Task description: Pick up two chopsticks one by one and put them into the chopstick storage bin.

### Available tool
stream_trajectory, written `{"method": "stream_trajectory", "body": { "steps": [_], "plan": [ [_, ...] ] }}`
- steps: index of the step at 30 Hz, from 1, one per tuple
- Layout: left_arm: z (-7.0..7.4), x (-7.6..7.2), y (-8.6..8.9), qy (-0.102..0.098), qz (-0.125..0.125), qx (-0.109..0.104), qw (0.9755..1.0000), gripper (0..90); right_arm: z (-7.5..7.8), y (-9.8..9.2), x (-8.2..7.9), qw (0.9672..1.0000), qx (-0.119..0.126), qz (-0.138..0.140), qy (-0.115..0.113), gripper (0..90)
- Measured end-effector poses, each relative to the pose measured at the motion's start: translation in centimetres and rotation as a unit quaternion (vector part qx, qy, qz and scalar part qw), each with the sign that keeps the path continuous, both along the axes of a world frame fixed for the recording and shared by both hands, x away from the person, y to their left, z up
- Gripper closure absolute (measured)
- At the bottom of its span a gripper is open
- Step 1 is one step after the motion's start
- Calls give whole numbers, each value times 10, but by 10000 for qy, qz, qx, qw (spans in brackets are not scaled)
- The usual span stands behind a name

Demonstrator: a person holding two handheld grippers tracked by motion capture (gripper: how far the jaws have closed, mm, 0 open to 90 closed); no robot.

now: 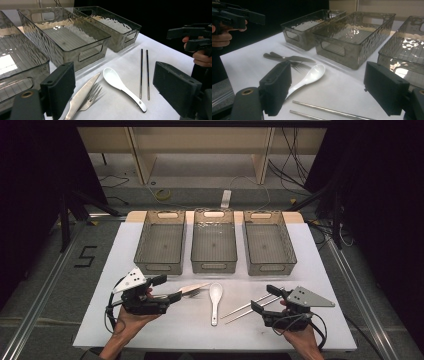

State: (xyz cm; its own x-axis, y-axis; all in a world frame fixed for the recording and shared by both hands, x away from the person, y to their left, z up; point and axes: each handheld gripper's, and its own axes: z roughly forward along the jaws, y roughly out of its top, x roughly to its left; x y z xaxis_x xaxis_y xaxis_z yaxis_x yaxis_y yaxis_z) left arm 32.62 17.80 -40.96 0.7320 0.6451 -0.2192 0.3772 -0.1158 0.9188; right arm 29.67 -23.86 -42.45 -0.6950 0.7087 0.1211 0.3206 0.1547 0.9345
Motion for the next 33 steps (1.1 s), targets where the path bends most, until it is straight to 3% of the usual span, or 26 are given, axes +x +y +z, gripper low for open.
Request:
{"method": "stream_trajectory", "body": {
  "steps": [9, 16, 22, 25, 28, 29, 33],
  "plan": [
    [0, 0, 0, 3, 11, 3, 10000, 175, 1, 1, 1, 9999, -88, 70, 64, 218],
    [0, 0, 0, 18, 35, -20, 10000, 174, 6, -1, 6, 9991, -331, 233, 158, 214],
    [0, 1, 0, 35, 58, -5, 10000, 174, 12, -1, 13, 9961, -700, 500, 209, 219],
    [0, 1, 1, 43, 77, -11, 10000, 174, 13, -1, 19, 9908, -1066, 758, 344, 220],
    [0, 1, 1, 49, 87, -18, 9999, 174, 12, -2, 28, 9818, -1412, 1110, 613, 219],
    [0, 1, 1, 46, 88, -21, 9999, 174, 11, -1, 31, 9770, -1624, 1204, 686, 219],
    [0, 2, 2, 48, 91, -17, 9999, 174, 10, 0, 40, 9662, -2124, 1261, 736, 226]
  ]
}}
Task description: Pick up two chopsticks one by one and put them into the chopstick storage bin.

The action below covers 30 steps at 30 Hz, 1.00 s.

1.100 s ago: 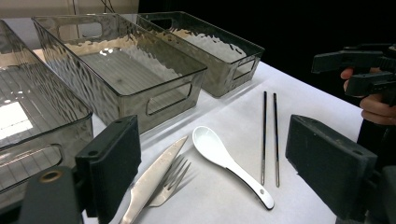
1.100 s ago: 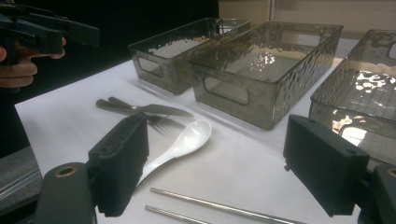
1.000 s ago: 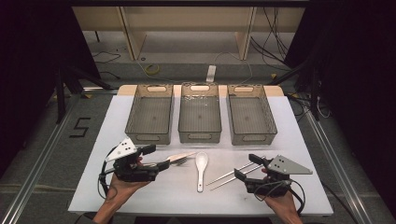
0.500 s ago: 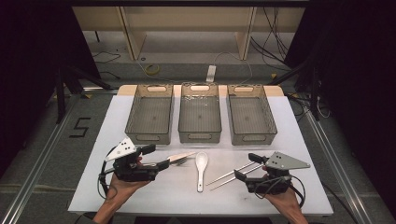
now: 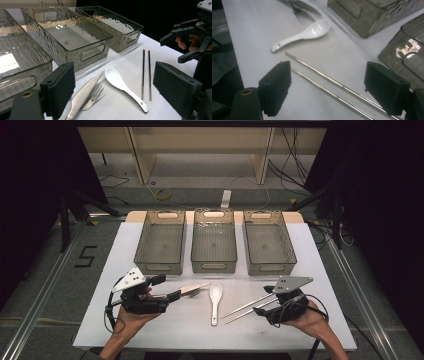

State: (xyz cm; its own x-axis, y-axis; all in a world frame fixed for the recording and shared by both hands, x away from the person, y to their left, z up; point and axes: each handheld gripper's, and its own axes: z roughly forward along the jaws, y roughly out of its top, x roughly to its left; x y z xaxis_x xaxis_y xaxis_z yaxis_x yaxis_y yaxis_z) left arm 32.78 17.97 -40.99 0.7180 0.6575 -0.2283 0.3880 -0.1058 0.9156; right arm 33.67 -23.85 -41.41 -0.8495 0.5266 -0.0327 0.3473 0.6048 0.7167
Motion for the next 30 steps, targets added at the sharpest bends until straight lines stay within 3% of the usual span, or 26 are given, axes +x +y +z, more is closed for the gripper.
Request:
{"method": "stream_trajectory", "body": {
  "steps": [5, 12, 25, 30],
  "plan": [
    [0, 0, 1, -15, 4, -4, 10000, 174, 2, 1, 13, 9988, -325, 227, 292, 236],
    [0, 0, 0, -14, 10, -6, 10000, 173, -2, 7, 25, 9944, -896, 437, 355, 266],
    [1, 0, 1, -18, 34, -26, 10000, 173, -6, 12, 34, 9877, -1326, 643, 522, 319],
    [0, 0, 1, -17, 35, -24, 10000, 173, -11, 15, 38, 9825, -1593, 741, 626, 355]
  ]
}}
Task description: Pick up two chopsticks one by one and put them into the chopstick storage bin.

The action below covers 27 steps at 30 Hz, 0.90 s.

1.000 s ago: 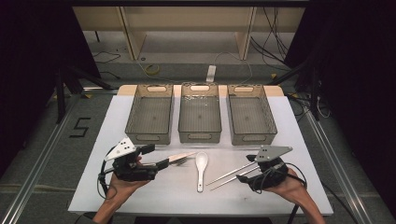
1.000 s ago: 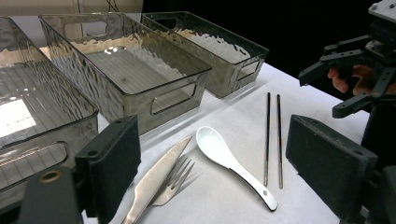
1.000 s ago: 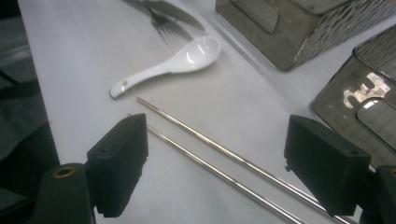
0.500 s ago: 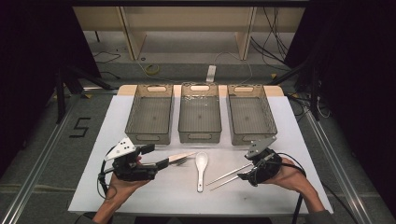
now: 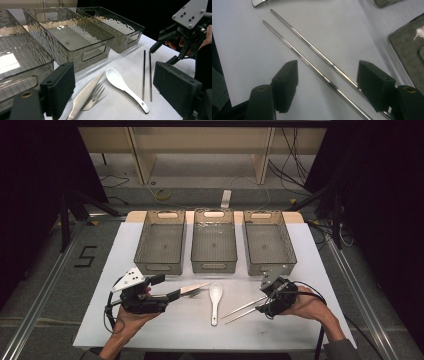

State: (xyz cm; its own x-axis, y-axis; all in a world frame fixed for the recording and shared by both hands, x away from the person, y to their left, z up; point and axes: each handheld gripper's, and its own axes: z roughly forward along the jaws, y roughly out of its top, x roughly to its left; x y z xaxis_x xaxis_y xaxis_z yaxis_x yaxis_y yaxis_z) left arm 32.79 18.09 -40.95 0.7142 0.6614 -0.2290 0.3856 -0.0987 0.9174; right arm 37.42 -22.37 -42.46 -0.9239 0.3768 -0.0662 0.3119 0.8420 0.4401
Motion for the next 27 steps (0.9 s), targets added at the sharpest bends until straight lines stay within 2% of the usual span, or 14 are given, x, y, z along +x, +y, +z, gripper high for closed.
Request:
{"method": "stream_trajectory", "body": {
  "steps": [1, 3, 10, 19, 20, 27],
  "plan": [
    [0, 0, 0, 0, 0, 0, 10000, 173, 0, 0, 0, 10000, 0, 0, 0, 355],
    [0, 0, 0, 10, -5, -4, 10000, 173, -5, 2, 2, 9998, -169, 63, 20, 382],
    [0, 0, 0, 8, 1, -6, 10000, 173, -16, 5, 9, 9984, -491, 245, 113, 433],
    [0, 0, 1, 2, -2, -7, 10000, 173, -20, 4, 13, 9976, -588, 304, 223, 487],
    [0, 0, 0, 4, -6, 4, 10000, 173, -20, 5, 13, 9972, -637, 263, 279, 496],
    [0, 0, 1, 8, 3, -12, 10000, 173, -24, 7, 17, 9954, -832, 399, 272, 525]
  ]
}}
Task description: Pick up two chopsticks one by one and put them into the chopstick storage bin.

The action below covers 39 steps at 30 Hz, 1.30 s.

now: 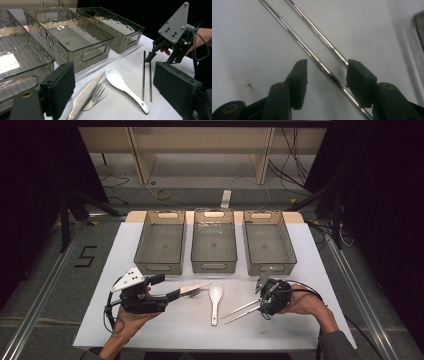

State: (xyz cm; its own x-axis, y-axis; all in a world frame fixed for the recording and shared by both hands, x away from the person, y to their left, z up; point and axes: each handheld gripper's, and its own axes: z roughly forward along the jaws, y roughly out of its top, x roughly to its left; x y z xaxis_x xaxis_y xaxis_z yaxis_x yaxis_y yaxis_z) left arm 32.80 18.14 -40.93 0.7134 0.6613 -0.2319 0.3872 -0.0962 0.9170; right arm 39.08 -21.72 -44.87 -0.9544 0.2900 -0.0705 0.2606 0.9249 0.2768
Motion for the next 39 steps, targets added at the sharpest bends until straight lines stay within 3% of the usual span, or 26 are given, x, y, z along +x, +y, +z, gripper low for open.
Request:
{"method": "stream_trajectory", "body": {
  "steps": [6, 10, 14, 18, 22, 27, 39],
  "plan": [
    [0, 0, 0, -1, -5, -1, 10000, 173, -3, 0, 2, 9999, -73, 11, 114, 549],
    [0, 0, 0, 2, -12, 12, 10000, 173, -6, 0, 4, 9995, -257, 5, 174, 561],
    [0, 0, 0, 7, -16, 11, 10000, 173, -7, 0, 5, 9993, -185, -58, 316, 605],
    [0, 0, 0, 8, -26, 12, 10000, 173, -6, 1, 5, 9989, -289, -43, 366, 632],
    [0, 0, -1, 2, -30, 16, 10000, 173, -4, 8, 0, 9980, -566, 136, 240, 683],
    [0, 0, -1, 5, -36, 11, 10000, 173, -4, 12, -4, 9966, -720, 351, 192, 740],
    [0, 0, -2, 1, -92, 9, 10000, 173, -3, 13, -10, 9945, -803, 647, 198, 798]
  ]
}}
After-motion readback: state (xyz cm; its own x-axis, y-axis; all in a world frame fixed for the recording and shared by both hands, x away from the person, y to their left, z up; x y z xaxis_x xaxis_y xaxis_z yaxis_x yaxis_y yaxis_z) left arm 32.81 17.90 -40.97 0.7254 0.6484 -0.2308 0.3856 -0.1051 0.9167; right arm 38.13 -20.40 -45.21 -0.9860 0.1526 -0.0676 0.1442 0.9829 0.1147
